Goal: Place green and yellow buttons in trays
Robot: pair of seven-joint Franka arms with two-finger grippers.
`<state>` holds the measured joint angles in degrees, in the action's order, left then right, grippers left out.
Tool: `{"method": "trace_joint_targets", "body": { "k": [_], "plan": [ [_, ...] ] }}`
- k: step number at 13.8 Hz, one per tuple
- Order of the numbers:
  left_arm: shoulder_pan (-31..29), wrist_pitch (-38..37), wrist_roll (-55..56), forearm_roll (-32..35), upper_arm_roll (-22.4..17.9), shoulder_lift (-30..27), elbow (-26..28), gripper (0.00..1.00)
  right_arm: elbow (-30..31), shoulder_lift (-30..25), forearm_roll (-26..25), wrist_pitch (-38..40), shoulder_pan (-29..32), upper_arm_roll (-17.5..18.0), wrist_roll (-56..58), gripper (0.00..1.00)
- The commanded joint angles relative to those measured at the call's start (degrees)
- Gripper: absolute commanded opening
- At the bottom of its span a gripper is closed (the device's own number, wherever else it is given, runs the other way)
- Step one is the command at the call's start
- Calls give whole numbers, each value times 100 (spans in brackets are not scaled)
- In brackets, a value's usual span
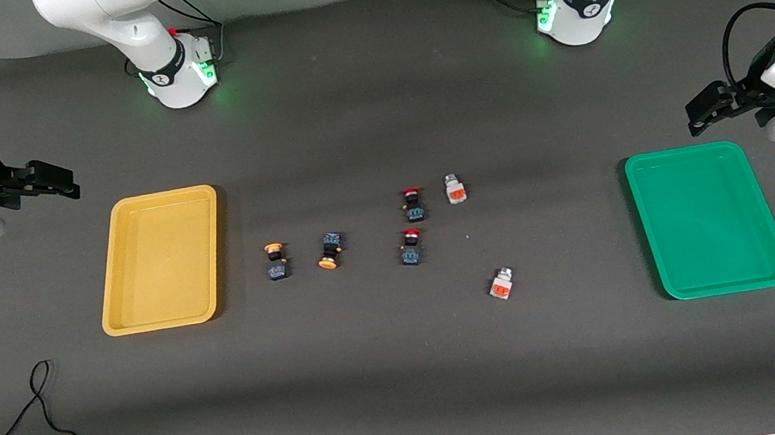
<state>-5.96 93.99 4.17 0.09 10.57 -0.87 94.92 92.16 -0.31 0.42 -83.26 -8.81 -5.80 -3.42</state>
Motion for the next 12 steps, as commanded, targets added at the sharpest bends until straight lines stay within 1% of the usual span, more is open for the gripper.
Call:
{"method": "trace_joint_targets", "body": {
  "k": [1,9,12],
  "plan": [
    [-36,-117,-13,-1,41,-63,-26,99,83,-75,-95,-68,-42,-52,78,100],
    [-28,-144,-13,26,50,-71,-18,99,4,4,-95,-68,-60,-35,34,100],
    [95,-144,100,44,111,-71,61,99,4,-4,-77,-68,-51,-44,34,100]
  ]
}}
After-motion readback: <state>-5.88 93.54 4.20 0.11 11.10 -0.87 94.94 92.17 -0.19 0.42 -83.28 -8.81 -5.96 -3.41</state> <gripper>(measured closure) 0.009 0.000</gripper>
